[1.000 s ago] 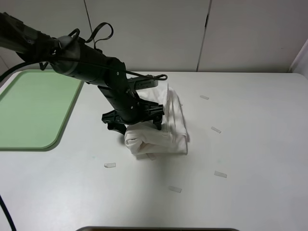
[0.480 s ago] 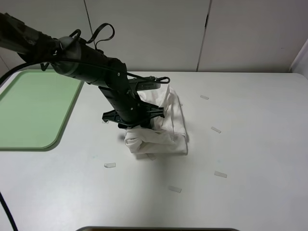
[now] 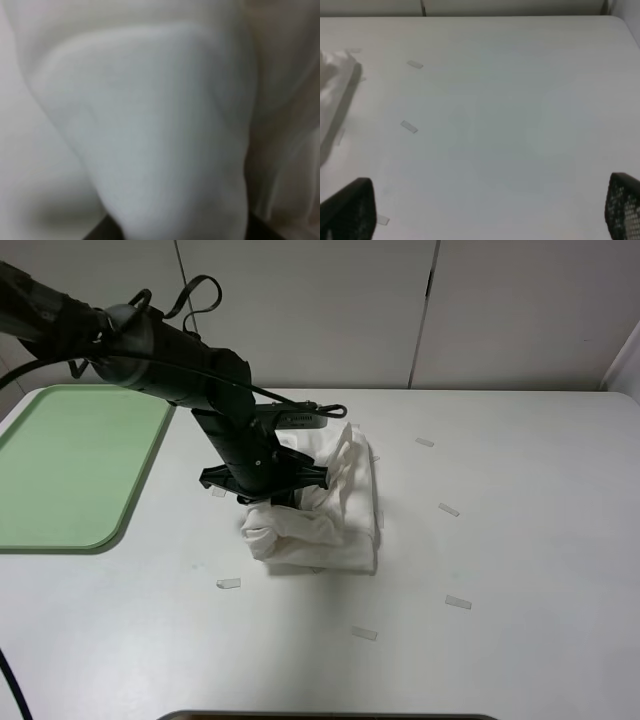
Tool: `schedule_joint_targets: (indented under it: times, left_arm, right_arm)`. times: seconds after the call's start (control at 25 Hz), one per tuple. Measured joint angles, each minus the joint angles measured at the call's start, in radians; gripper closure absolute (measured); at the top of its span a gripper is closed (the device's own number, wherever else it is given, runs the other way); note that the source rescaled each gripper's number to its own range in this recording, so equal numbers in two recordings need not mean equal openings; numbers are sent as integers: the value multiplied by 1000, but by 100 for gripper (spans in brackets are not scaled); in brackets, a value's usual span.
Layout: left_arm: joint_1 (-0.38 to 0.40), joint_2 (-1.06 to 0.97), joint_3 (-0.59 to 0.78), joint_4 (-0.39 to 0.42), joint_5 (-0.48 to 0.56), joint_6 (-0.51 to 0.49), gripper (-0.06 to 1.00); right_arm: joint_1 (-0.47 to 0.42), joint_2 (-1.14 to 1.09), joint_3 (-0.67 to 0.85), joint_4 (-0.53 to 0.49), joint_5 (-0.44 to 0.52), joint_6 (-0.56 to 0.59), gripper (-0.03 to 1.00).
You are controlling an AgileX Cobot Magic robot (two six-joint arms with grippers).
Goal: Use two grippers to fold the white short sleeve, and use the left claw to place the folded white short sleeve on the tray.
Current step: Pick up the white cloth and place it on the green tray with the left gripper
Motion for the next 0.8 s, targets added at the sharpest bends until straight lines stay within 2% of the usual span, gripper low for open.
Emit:
schedule_joint_targets:
  times: [0.16, 0.36, 0.6, 0.72, 0.8]
  left_arm:
    - [44, -35, 1, 37, 85, 40, 73]
    - [118, -98, 1, 125, 195, 60, 73]
    - [212, -156, 2, 218, 283, 84, 73]
    - [250, -162, 2, 235, 303, 99, 73]
    - [308, -167, 2, 241, 318, 133, 73]
  right_arm:
    - [0, 0, 0, 0, 0, 0, -3]
    - [0, 0, 0, 0, 0, 0, -3]
    - [0, 0, 0, 0, 0, 0, -3]
    - [0, 0, 0, 0, 0, 0, -3]
    - [0, 0, 0, 0, 0, 0, -3]
